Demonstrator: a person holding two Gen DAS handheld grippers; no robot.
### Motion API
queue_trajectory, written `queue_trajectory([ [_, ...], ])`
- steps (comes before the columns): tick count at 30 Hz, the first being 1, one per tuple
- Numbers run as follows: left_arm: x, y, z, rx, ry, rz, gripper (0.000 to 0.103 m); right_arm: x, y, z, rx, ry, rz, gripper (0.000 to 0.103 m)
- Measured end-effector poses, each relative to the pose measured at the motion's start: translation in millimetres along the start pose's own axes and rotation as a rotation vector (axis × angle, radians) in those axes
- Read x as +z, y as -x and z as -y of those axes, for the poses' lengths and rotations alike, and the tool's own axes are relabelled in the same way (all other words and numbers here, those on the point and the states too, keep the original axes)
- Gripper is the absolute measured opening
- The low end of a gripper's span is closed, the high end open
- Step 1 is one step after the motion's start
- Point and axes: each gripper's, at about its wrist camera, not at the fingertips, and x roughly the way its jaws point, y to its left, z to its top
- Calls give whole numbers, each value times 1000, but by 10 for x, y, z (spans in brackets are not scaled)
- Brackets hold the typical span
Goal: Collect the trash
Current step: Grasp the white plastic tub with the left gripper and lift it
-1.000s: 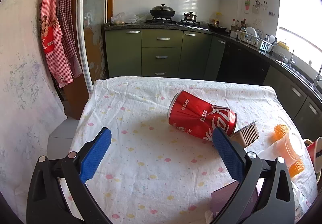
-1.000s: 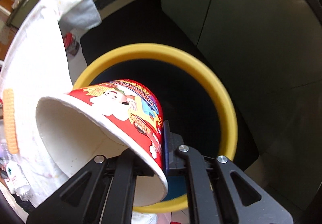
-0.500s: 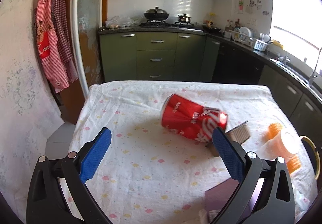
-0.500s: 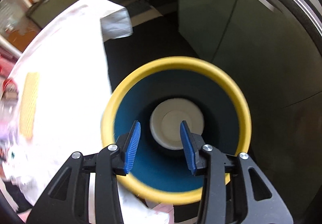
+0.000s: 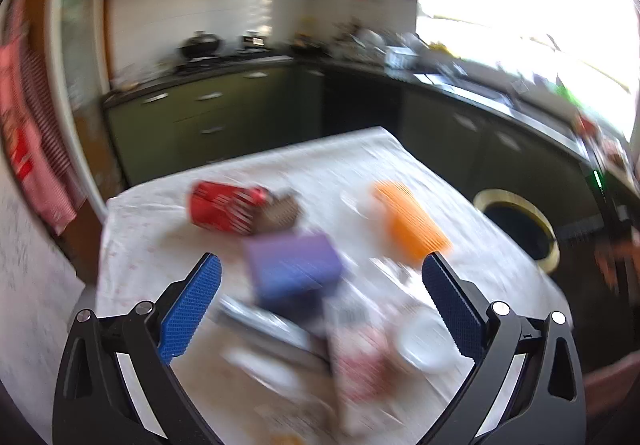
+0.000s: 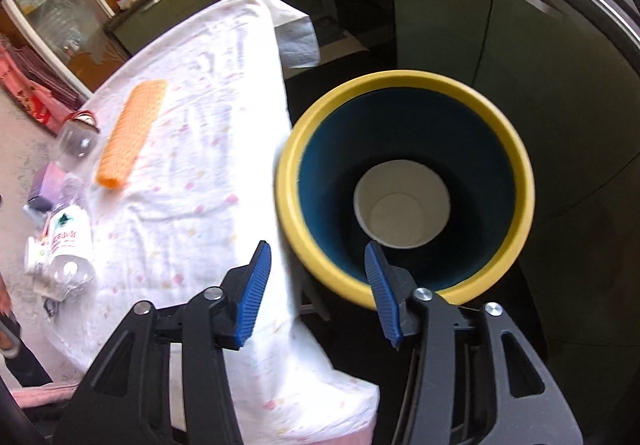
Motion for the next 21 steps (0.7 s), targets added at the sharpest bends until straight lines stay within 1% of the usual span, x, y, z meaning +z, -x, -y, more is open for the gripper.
queue_trajectory([
  [2, -103, 4, 218, -6, -45, -26, 99, -139, 129, -10, 27, 1, 12, 52],
  [4, -215, -4, 429, -9, -77, -42, 99, -208, 143, -28, 53, 3, 22, 52],
  [5, -251, -26, 494, -7, -79, -50, 99, -264, 177, -23, 63, 5, 26, 52],
  [6, -282, -40, 541, -7, -74, -54, 99, -414, 311, -7, 74, 8, 31, 52],
  [9, -332, -83, 577, -27, -46, -48, 99, -568, 358, -35, 96, 15, 45, 53],
  [11, -347, -130, 601, -34, -48, -45, 98, -706, 431, -25, 103, 19, 53, 53],
  [12, -348, -159, 594, -34, -55, -48, 95, -747, 463, -22, 107, 19, 60, 53],
  [13, -352, -193, 614, -35, -63, -56, 89, -820, 545, -1, 109, 17, 67, 53],
  [14, -356, -239, 613, -34, -65, -65, 86, -830, 554, 5, 114, 13, 74, 53],
  [16, -357, -327, 599, -39, -60, -93, 76, -877, 603, 33, 130, 2, 89, 54],
  [20, -393, -450, 560, -48, -33, -132, 66, -927, 654, 91, 149, -9, 102, 55],
  [21, -404, -465, 559, -51, -31, -138, 62, -915, 641, 94, 153, -11, 103, 55],
])
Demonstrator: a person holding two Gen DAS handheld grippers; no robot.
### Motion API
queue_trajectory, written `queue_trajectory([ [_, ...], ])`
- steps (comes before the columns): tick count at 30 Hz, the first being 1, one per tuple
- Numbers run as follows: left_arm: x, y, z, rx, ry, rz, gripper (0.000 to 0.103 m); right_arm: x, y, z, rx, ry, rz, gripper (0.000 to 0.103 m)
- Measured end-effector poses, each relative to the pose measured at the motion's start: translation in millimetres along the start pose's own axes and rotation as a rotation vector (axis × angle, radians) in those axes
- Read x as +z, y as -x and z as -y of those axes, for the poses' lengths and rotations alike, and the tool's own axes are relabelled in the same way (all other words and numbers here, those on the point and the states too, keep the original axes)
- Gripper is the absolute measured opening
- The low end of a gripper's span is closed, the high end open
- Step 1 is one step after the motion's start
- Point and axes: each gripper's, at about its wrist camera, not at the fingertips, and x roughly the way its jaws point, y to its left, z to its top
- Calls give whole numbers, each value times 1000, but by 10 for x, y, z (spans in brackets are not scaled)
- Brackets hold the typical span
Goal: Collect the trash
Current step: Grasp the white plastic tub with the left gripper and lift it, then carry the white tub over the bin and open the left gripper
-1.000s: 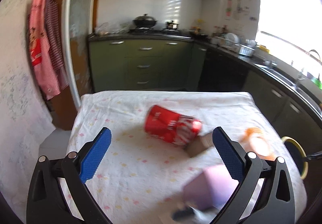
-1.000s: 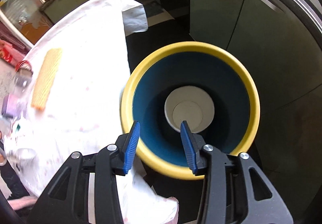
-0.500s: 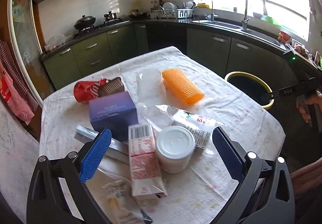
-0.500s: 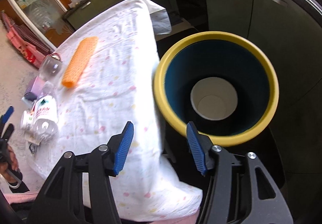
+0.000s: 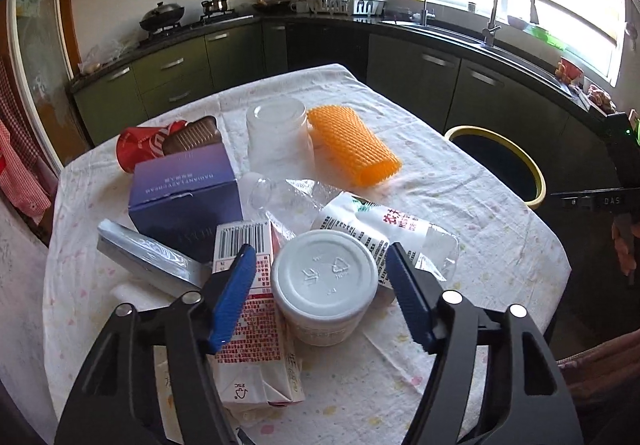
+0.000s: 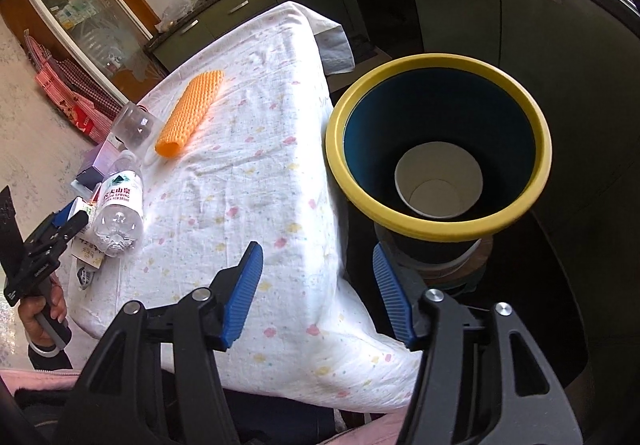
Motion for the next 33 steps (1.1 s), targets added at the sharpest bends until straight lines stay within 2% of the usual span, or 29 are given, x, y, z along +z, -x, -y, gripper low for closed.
queue_trajectory([
  [6, -29, -34, 14, -4, -5, -4, 47, -18, -20, 46, 13, -10, -3, 55],
  [13, -9, 4, -18, -26, 24, 6, 47, -19, -73, 45, 24, -11, -12, 55],
  [21, 113, 263, 33, -41, 18, 57, 47, -11, -62, 29, 28, -8, -5, 55],
  [26, 223, 457, 200, -45, -11, 104, 47, -20, -46, 45, 24, -12, 2, 55],
  [33, 536, 466, 659, -142, -66, 135, 47, -57, 139, 261, 10, -60, 67, 55],
])
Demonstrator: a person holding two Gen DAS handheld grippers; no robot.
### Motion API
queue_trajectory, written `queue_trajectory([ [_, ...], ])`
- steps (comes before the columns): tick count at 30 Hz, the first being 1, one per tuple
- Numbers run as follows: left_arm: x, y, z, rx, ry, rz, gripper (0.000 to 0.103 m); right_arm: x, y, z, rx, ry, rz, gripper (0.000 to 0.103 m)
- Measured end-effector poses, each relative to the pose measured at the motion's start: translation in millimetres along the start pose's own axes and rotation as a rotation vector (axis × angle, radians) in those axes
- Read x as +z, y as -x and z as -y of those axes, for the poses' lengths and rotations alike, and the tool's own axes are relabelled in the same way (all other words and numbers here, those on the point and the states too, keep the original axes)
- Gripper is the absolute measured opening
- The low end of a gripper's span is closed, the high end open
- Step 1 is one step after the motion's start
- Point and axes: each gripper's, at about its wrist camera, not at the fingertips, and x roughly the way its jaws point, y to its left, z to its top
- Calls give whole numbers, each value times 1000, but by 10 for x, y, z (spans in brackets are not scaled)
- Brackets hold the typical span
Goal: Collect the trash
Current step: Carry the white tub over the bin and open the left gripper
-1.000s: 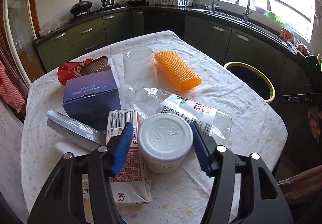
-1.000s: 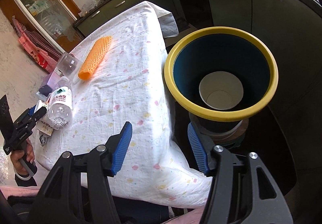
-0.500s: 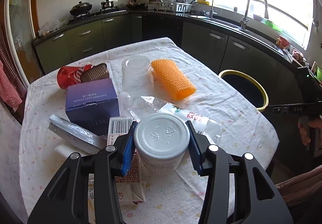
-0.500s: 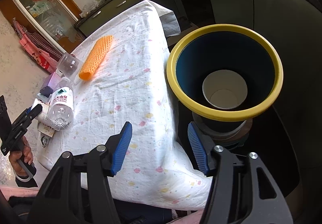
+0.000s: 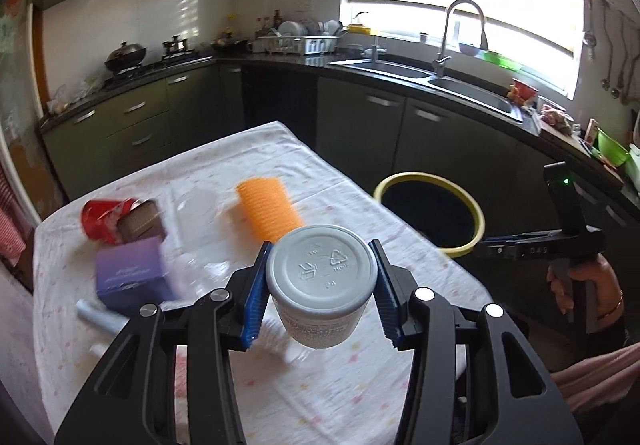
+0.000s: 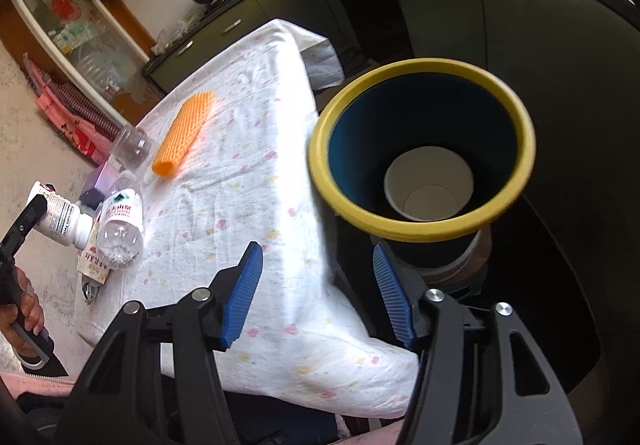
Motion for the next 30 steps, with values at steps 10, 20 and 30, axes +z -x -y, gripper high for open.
queue_trajectory([
  [10, 590, -1052, 807, -151, -66, -77, 47, -64, 403, 746, -94, -126, 112, 55],
  [20, 981, -2202, 1587, -171, -105, -177, 47, -32, 399, 1369, -85, -227, 137, 55],
  [30, 1087, -3087, 1970, -153, -81, -248, 55, 300, 298, 1601, -46, -192, 123, 55],
])
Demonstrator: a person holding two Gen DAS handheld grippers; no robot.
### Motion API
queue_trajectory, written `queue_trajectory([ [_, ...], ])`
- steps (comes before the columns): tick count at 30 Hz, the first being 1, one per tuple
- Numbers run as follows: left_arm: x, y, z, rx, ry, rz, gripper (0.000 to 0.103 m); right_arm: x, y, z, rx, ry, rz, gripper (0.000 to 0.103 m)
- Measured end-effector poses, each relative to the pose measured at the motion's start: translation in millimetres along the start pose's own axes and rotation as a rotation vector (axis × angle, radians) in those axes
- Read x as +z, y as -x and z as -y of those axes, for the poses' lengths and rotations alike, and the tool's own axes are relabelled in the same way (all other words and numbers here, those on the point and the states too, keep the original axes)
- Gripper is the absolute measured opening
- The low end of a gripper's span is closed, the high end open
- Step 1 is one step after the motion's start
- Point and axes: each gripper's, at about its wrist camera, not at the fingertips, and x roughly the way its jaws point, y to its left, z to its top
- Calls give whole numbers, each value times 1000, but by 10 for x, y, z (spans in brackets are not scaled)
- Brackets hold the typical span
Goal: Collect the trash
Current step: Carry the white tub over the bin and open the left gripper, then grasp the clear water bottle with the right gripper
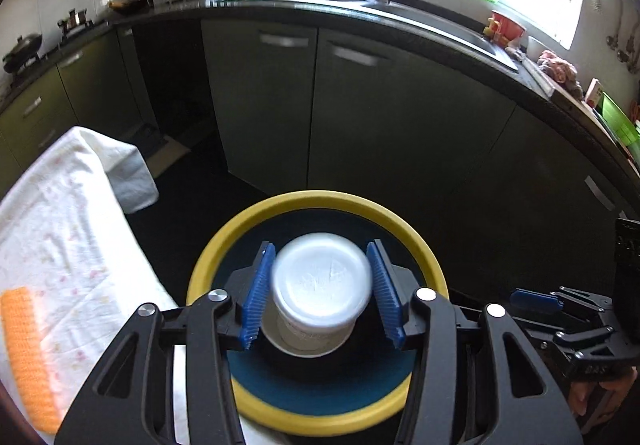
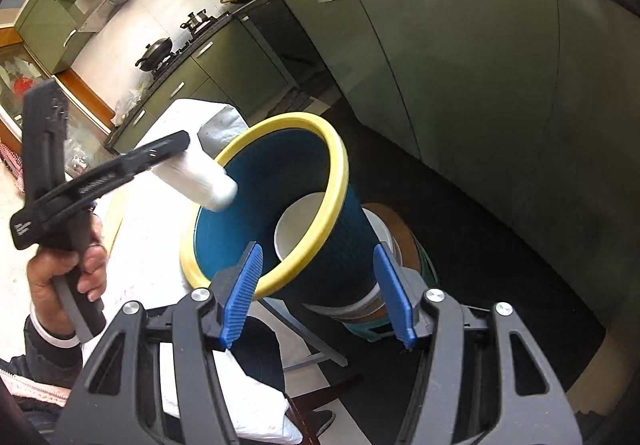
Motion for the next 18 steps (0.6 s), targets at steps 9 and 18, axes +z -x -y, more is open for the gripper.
queue_trajectory([
  [9, -29, 500, -278, -2, 89, 56, 67, 204, -79, 43, -11, -32, -32, 55],
  [18, -519, 1965, -936, 81, 136, 224, 88, 241, -47, -662, -25, 68, -29, 55],
])
